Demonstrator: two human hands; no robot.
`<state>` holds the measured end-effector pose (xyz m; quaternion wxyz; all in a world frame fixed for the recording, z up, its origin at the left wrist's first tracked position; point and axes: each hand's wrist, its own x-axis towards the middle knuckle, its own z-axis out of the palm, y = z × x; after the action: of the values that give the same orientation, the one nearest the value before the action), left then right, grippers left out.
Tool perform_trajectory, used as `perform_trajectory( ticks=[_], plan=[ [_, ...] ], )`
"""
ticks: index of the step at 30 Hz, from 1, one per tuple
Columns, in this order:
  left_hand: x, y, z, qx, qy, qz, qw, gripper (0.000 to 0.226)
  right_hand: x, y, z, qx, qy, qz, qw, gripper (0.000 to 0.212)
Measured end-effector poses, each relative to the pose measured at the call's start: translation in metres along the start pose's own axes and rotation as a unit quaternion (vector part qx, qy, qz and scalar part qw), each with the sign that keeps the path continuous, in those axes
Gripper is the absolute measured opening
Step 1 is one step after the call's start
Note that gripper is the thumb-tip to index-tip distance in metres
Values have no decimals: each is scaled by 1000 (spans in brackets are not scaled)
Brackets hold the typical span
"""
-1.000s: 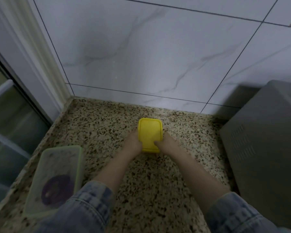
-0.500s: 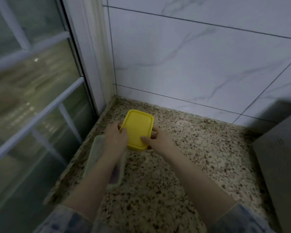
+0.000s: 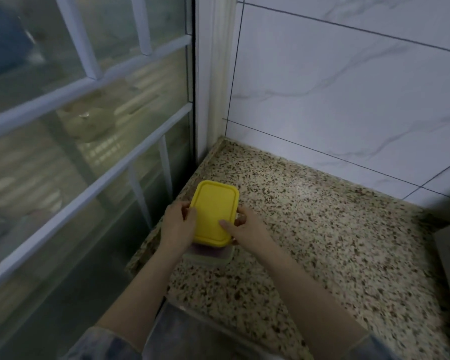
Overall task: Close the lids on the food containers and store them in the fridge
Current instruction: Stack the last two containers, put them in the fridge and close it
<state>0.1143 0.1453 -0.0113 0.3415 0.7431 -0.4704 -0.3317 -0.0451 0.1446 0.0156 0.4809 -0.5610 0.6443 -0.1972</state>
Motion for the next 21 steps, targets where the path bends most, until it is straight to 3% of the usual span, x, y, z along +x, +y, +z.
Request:
perform_trajectory(
  ticks=[4,8,10,16,21],
  plan=[
    [0,-12,-4,-107,-38,-36,993,51,-2,28,7,108,45,14,993,66],
    [-5,-23,-2,-299,-150,-146,931,54,-4,47,28,154,31,35,987,81],
    [-5,-34,2,-311,-181,-162,919,59,-6,51,41,215,8,39,976,87],
    [-8,-37,7,-320,-203,-128,917,59,-7,49,61,325,8,21,945,72],
    [-13,-27,9,-329,-179,-103,922,47,-6,44,63,394,16,11,919,96]
  ],
)
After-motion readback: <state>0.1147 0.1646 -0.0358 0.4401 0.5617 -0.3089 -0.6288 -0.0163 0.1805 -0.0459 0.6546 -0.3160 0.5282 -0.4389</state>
